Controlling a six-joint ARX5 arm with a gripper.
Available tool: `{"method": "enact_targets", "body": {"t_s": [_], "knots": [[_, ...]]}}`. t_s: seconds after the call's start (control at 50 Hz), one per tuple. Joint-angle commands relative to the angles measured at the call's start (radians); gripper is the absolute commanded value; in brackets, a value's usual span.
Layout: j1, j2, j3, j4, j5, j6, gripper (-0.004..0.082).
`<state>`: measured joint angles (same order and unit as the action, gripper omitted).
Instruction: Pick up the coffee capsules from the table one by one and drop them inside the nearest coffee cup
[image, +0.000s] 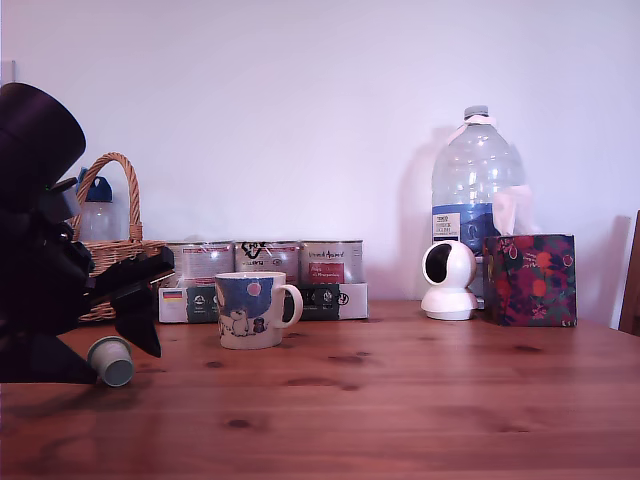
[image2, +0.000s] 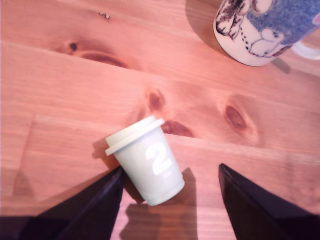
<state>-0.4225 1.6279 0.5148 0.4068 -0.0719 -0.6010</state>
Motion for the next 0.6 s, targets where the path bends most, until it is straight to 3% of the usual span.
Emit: {"method": "enact_targets", "body": {"t_s": [0.0, 0.44, 0.58], "knots": [[0.004, 0.016, 0.011, -0.013, 0.001, 0.007, 0.0545], [0.004, 0.016, 0.03, -0.067, 0.002, 0.007, 0.0527], [0.005, 0.016, 0.03, -0.093, 0.001, 0.013, 0.0393]]}}
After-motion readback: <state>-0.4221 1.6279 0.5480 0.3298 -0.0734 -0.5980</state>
